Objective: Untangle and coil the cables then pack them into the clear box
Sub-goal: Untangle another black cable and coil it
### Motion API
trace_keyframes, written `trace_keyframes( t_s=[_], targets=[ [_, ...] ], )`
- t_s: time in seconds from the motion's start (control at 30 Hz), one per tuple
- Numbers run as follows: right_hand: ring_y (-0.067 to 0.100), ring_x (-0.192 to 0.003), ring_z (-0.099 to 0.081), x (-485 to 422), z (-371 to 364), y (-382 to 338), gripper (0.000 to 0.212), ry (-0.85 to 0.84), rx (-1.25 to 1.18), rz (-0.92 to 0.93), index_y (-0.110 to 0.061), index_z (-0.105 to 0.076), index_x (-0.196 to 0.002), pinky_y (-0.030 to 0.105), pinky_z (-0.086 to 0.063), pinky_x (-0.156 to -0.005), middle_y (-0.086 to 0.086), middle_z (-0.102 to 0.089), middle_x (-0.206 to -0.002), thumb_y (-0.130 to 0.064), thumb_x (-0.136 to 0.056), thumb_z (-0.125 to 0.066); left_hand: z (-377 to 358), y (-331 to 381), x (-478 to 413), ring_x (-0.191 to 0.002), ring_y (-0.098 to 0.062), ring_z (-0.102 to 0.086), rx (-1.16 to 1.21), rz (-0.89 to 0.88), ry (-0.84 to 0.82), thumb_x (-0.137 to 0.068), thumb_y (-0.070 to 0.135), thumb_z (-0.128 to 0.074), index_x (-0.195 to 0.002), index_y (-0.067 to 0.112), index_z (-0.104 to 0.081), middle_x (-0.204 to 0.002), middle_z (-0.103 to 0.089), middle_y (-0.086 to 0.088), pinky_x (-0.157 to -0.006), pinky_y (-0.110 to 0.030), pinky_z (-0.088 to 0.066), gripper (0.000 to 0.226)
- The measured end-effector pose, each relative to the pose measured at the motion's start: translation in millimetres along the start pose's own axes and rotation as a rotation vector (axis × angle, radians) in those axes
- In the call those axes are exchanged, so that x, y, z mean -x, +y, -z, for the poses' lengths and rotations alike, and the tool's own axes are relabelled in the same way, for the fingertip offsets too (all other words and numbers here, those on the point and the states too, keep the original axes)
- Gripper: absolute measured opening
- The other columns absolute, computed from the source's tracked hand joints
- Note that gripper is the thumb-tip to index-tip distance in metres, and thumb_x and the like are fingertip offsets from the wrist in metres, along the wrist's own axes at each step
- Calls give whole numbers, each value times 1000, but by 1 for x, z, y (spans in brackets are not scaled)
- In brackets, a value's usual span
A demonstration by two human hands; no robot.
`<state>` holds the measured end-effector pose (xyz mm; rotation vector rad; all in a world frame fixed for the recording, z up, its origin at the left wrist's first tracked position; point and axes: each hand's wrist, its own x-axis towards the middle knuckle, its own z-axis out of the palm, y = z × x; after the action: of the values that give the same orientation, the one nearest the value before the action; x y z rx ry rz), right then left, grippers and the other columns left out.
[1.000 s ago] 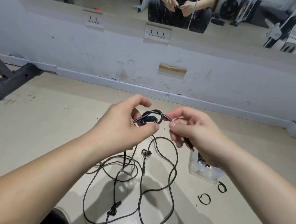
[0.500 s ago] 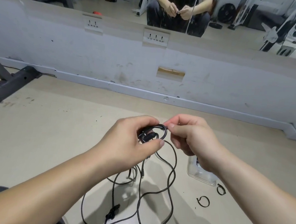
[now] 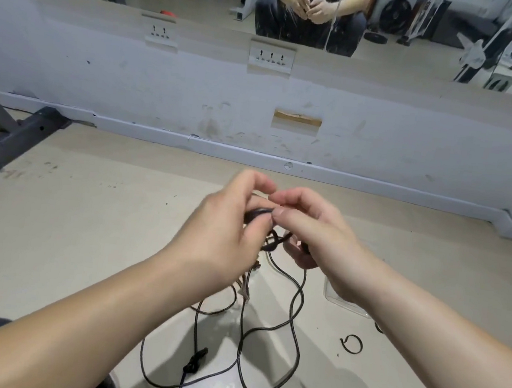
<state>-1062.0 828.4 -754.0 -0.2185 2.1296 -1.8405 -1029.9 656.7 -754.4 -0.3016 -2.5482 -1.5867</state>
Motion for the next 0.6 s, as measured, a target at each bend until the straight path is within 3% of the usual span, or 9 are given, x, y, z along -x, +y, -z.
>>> trace_keyframes(
  t_s=[0.1,0.27,0.4,0.47,0.53,0.6],
  targets=[
    [21,-53,-57,1,1,-4,17,8,-24,69,-9,-63,-99,25,-33,-41,5,-68,-83,-22,-94,-74,7,-1,-5,-73,-21,-70,31,43,71,-95,20,-70,-89,34,-56,-76,-74,7,-67,-52,-61,21],
    [27,-64,-67,1,4,-6,15,0,-50,24,-9,-57,-89,30,-43,-45,12,-71,-82,-15,-98,-67,9,9,-4,-72,-40,-63,151,158,25,-93,15,-75,-82,23,-60,-77,-73,-14,-72,-60,-56,20],
    [25,-71,-69,-7,12,-5,11,173,-226,-104,-17,-57,-92,37,-58,-54,12,-75,-90,-17,-102,-60,11,13,-7,-79,-35,-68,232,247,64,-95,14,-73,-89,19,-62,-88,-72,-23,-77,-58,-59,13],
    [25,-76,-73,-11,23,-6,7,267,-338,-185,-13,-58,-104,41,-64,-64,10,-76,-87,-18,-106,-53,11,12,-8,-88,-31,-76,293,302,98,-99,15,-67,-93,17,-59,-90,-77,-15,-74,-49,-63,10],
    [29,-84,-77,-13,26,-6,18,267,-442,-240,-6,-56,-108,44,-65,-70,13,-77,-87,-21,-109,-46,10,9,-9,-84,-26,-79,368,367,144,-103,17,-61,-97,16,-55,-88,-79,-10,-67,-41,-63,8],
    [35,-90,-77,-13,23,-5,26,216,-473,-244,-3,-55,-109,45,-65,-72,17,-77,-92,-25,-111,-42,11,4,-13,-76,-26,-79,391,446,183,-105,20,-58,-104,14,-54,-83,-79,-11,-66,-42,-63,7]
  ],
)
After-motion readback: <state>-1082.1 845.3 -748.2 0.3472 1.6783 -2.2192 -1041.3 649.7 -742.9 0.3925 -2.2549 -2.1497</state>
